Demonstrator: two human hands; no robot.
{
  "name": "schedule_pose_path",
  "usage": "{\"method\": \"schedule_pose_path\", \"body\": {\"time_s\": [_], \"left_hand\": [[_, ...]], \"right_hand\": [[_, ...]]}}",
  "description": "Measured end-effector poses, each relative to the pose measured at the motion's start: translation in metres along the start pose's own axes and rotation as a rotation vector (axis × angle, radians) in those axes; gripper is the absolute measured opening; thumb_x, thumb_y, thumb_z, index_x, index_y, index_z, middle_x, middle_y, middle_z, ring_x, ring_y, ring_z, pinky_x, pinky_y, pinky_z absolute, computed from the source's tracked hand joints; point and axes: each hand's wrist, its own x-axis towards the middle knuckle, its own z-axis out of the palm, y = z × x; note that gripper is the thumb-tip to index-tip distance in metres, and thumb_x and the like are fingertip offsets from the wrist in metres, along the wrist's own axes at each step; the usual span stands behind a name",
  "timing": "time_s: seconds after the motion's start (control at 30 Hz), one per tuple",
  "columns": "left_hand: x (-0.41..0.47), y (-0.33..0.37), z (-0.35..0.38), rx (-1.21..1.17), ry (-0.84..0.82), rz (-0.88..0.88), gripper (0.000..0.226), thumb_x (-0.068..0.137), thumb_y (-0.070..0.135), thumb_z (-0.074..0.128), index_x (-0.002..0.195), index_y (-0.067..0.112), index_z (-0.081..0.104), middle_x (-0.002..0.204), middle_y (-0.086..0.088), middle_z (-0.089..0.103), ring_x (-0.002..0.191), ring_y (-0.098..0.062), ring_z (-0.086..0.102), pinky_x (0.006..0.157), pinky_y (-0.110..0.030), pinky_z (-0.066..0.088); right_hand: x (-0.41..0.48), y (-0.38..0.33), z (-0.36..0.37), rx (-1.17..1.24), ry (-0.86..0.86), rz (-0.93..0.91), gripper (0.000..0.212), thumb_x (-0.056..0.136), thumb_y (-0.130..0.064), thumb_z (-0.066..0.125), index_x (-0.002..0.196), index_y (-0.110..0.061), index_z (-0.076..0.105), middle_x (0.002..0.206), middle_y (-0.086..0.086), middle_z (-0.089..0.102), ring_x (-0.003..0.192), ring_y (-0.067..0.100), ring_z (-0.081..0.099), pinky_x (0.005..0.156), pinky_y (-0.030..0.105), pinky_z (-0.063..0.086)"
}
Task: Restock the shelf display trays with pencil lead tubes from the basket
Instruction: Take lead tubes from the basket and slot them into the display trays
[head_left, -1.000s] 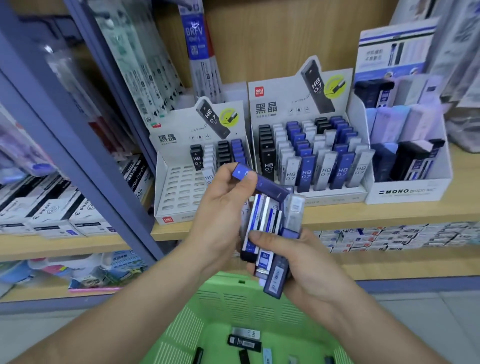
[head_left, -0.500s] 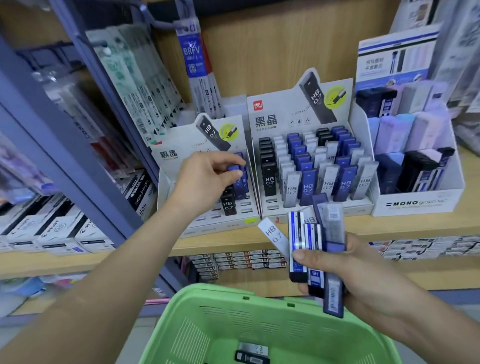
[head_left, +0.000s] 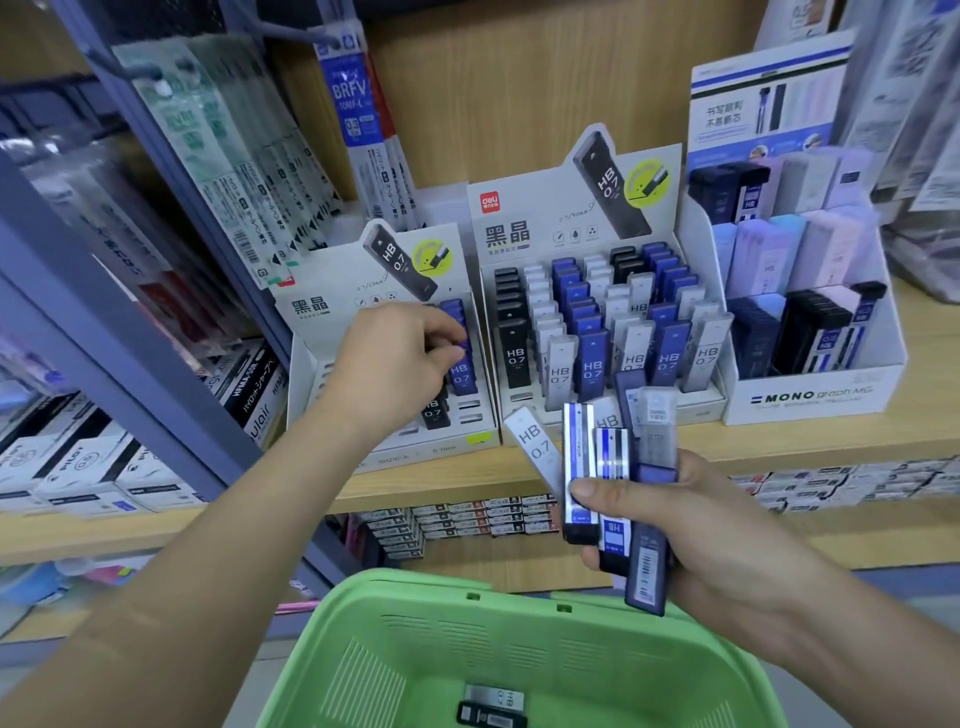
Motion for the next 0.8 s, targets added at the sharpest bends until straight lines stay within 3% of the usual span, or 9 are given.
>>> {"method": "schedule_pose_path", "body": {"time_s": [0.13, 0.23, 0.3, 0.4, 0.47, 0.57, 0.67, 0.73, 0.8], "left_hand": [[0.003, 0.004, -0.005, 0.200, -0.049, 0.044, 0.011, 0.089, 0.023, 0.063, 0.092, 0.023, 0.075, 0.088, 0.004, 0.069, 0.099, -0.020, 0.050, 0.085, -0.038, 0.047], [-0.002, 0.012, -0.011, 0.244, -0.032, 0.120, 0.019, 0.093, 0.024, 0.057, 0.093, 0.022, 0.076, 0.096, 0.001, 0.066, 0.099, -0.021, 0.047, 0.085, -0.032, 0.043], [-0.011, 0.022, -0.021, 0.016, -0.097, 0.062, 0.019, 0.093, 0.027, 0.057, 0.091, 0.023, 0.076, 0.087, 0.004, 0.070, 0.085, -0.014, 0.057, 0.073, -0.022, 0.043], [-0.022, 0.035, -0.034, -0.453, -0.582, -0.072, 0.020, 0.085, 0.034, 0.066, 0.097, 0.020, 0.074, 0.079, 0.001, 0.073, 0.064, -0.009, 0.060, 0.063, -0.021, 0.049], [-0.030, 0.036, -0.031, -0.566, -0.690, -0.106, 0.022, 0.081, 0.023, 0.070, 0.100, 0.014, 0.072, 0.075, -0.003, 0.072, 0.064, -0.010, 0.062, 0.063, -0.022, 0.052], [-0.029, 0.035, -0.033, -0.610, -0.539, -0.143, 0.013, 0.081, 0.009, 0.070, 0.094, 0.011, 0.074, 0.073, -0.007, 0.072, 0.063, -0.011, 0.065, 0.062, -0.020, 0.054], [-0.018, 0.018, -0.062, -0.710, -0.179, -0.200, 0.013, 0.085, 0.008, 0.066, 0.089, 0.016, 0.075, 0.072, -0.004, 0.069, 0.063, -0.009, 0.063, 0.066, -0.018, 0.055], [-0.012, 0.004, -0.085, -0.613, 0.015, -0.186, 0.013, 0.088, 0.009, 0.065, 0.087, 0.019, 0.074, 0.070, -0.001, 0.067, 0.064, -0.009, 0.063, 0.066, -0.017, 0.055], [-0.011, -0.011, -0.095, -0.377, 0.062, -0.161, 0.012, 0.086, 0.013, 0.069, 0.083, 0.023, 0.074, 0.066, 0.006, 0.069, 0.064, -0.008, 0.066, 0.061, -0.016, 0.052]], "right_hand": [[0.000, 0.000, 0.002, 0.011, 0.018, -0.011, 0.011, 0.079, -0.001, 0.071, 0.085, -0.010, 0.074, 0.084, 0.017, 0.075, 0.068, 0.024, 0.071, 0.052, 0.029, 0.056], [-0.001, 0.001, 0.003, 0.026, 0.030, -0.034, 0.012, 0.079, -0.001, 0.071, 0.078, -0.011, 0.076, 0.087, 0.019, 0.075, 0.071, 0.026, 0.070, 0.051, 0.028, 0.056], [-0.002, 0.002, 0.002, 0.025, 0.032, -0.051, 0.014, 0.080, -0.001, 0.071, 0.074, -0.013, 0.077, 0.085, 0.019, 0.075, 0.069, 0.026, 0.069, 0.048, 0.027, 0.054], [-0.002, 0.004, 0.000, -0.013, 0.034, -0.087, 0.015, 0.081, -0.003, 0.071, 0.075, -0.015, 0.077, 0.080, 0.013, 0.075, 0.062, 0.021, 0.068, 0.046, 0.025, 0.051], [-0.001, 0.005, 0.001, -0.043, 0.020, -0.110, 0.017, 0.082, -0.003, 0.070, 0.078, -0.017, 0.078, 0.082, 0.012, 0.076, 0.069, 0.023, 0.070, 0.052, 0.029, 0.055], [0.002, 0.005, 0.003, -0.056, 0.018, -0.124, 0.011, 0.084, -0.001, 0.068, 0.091, -0.008, 0.073, 0.088, 0.015, 0.076, 0.079, 0.029, 0.074, 0.059, 0.033, 0.056], [0.003, 0.002, 0.005, -0.079, 0.006, -0.131, 0.013, 0.085, -0.002, 0.067, 0.097, -0.006, 0.067, 0.087, 0.013, 0.076, 0.078, 0.031, 0.075, 0.052, 0.029, 0.055], [0.004, 0.003, 0.006, -0.083, -0.010, -0.129, 0.015, 0.084, -0.002, 0.068, 0.099, -0.004, 0.066, 0.085, 0.013, 0.076, 0.078, 0.031, 0.075, 0.049, 0.027, 0.053], [0.006, 0.006, 0.009, -0.094, -0.015, -0.126, 0.016, 0.083, -0.003, 0.068, 0.098, 0.000, 0.064, 0.079, 0.013, 0.074, 0.075, 0.032, 0.074, 0.047, 0.028, 0.050]]}}
